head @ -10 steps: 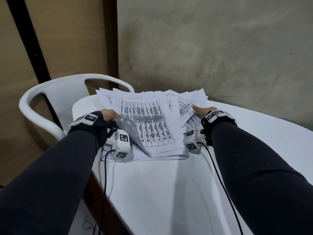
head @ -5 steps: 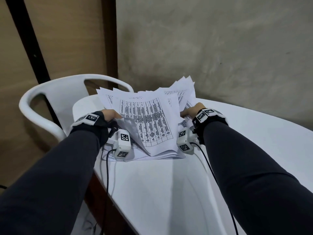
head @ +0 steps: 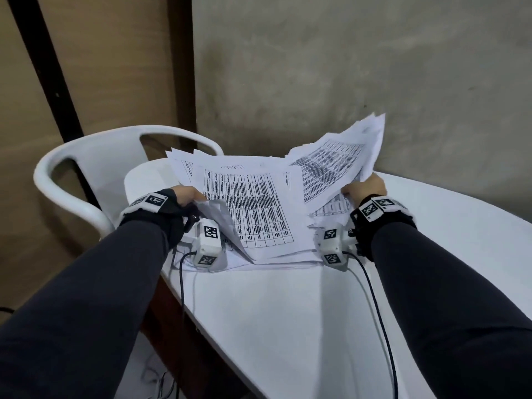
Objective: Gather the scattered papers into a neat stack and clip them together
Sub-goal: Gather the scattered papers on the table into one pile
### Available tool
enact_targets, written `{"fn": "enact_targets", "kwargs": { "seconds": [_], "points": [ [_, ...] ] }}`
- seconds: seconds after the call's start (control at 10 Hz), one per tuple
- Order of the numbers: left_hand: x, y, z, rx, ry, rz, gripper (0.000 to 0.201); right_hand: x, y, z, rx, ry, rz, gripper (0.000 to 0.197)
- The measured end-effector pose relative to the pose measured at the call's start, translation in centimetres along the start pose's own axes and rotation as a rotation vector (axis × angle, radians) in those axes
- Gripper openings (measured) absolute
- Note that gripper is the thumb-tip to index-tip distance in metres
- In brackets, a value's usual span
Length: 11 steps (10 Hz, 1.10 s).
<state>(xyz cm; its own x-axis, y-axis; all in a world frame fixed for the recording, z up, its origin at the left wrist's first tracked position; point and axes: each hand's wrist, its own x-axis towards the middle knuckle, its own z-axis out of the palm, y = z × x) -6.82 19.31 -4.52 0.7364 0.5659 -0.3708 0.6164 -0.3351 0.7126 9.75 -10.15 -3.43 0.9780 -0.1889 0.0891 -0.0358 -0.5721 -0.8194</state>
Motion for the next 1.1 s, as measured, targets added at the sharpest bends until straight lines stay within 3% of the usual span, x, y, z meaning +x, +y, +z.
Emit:
{"fn": "enact_targets", "kwargs": {
  "seconds": [0.1, 0.2, 0.3, 0.4, 0.5, 0.6, 0.7, 0.8, 0.9, 1.0, 1.1],
  "points": [
    [-0.7, 0.0, 1.5, 0.040, -0.042, 0.044, 0.016, -0.3, -0.9, -2.9, 0.101, 0.194, -0.096, 0.030],
    [-2.0, 0.1, 2.8, 0.001, -0.078, 0.059, 0.026, -1.5, -2.9, -6.2, 0.234, 0.284, -0.227, 0.029],
    [-3.3, -0.1, 3.5, -0.126, -0.127, 0.036, 0.025, -3.0, -5.1, -10.6, 0.417, 0.334, -0.302, 0.036],
    [-4.0, -0.3, 4.3, -0.159, -0.179, 0.018, 0.031, -2.8, -6.4, -14.3, 0.570, 0.323, -0.278, 0.050],
    [-6.7, 0.6, 5.2, -0.267, -0.236, 0.050, 0.057, -3.3, -5.5, -16.3, 0.559, 0.104, -0.195, 0.037],
    [-8.8, 1.3, 5.7, -0.315, -0.185, 0.115, 0.064, -4.4, -2.6, -15.5, 0.348, -0.220, -0.089, 0.016],
    [-10.7, 2.0, 5.8, -0.735, -0.218, 0.118, 0.064, -5.5, 1.2, -13.0, 0.055, -0.409, -0.015, 0.046],
    [-11.3, 2.3, 6.0, -0.824, -0.227, 0.164, 0.063, -6.0, 3.7, -10.5, -0.079, -0.458, -0.028, 0.028],
    [-10.7, 1.8, 5.6, -0.530, -0.224, 0.085, 0.041, -6.5, 4.3, -9.1, -0.131, -0.510, 0.015, 0.045],
    [-8.5, 1.1, 5.2, -0.115, -0.269, 0.028, 0.029, -6.8, 3.9, -8.2, -0.024, -0.513, 0.006, 0.040],
    [-7.6, 1.2, 5.3, 0.074, -0.191, 0.068, 0.030, -7.0, 3.4, -8.7, -0.062, -0.447, 0.021, 0.014]
  ]
}}
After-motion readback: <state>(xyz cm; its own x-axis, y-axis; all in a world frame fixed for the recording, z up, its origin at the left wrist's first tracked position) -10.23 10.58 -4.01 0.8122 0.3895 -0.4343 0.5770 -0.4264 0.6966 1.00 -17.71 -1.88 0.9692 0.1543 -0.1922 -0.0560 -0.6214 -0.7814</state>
